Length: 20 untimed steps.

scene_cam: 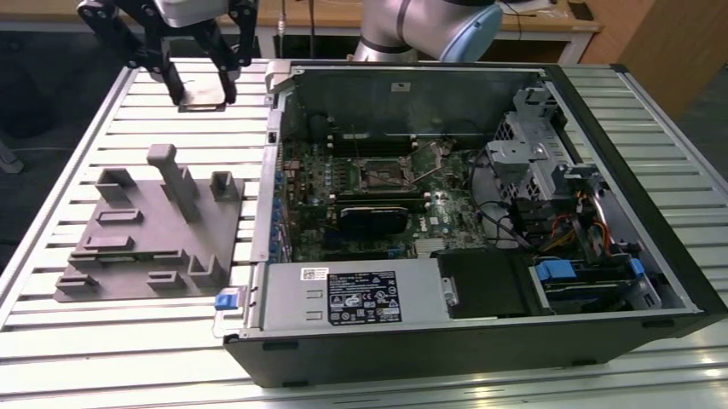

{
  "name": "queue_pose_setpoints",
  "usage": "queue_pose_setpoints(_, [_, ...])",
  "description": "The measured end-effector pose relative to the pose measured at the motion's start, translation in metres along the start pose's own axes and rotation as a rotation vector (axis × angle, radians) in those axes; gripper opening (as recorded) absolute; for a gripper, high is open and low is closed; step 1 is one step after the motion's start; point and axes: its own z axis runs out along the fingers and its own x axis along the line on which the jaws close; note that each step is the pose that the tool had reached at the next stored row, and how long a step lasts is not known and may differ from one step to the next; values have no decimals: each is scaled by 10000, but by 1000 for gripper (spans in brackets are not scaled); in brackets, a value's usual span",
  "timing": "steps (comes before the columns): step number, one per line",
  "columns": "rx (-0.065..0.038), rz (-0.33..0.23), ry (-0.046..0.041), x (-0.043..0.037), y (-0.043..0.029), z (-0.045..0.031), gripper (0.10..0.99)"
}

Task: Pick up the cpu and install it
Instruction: 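Pick up the cpu and move it towards the insertion slot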

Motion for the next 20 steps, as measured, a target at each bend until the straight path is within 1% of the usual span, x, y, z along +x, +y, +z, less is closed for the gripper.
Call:
queue_pose_setpoints(5, [0, -1, 1, -143, -2, 2, 545])
queue_pose_setpoints(10, [0, -1, 1, -314, -4, 5, 545])
queue_pose_setpoints(20, [0, 0, 11, -726, -10, 16, 545])
